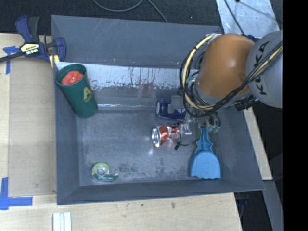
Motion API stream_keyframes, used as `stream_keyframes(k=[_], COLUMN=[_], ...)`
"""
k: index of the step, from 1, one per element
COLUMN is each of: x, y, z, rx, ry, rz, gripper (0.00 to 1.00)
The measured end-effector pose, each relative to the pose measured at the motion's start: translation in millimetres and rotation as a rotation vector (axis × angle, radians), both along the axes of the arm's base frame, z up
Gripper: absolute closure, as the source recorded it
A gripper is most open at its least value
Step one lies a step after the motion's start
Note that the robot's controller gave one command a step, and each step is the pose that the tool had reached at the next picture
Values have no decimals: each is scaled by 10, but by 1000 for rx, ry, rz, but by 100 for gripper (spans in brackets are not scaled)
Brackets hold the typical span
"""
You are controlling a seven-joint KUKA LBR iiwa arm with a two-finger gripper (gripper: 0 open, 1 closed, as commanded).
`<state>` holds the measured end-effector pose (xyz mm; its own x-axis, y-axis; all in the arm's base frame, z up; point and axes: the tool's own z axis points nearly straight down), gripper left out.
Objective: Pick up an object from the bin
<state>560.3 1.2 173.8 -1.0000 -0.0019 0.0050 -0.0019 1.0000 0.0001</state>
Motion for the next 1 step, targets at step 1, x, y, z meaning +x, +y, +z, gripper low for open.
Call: stream_keyframes(k=[1], x=[17], y=[0], z=[49], rx=[0], ry=[-9], rz=[0], gripper=[0])
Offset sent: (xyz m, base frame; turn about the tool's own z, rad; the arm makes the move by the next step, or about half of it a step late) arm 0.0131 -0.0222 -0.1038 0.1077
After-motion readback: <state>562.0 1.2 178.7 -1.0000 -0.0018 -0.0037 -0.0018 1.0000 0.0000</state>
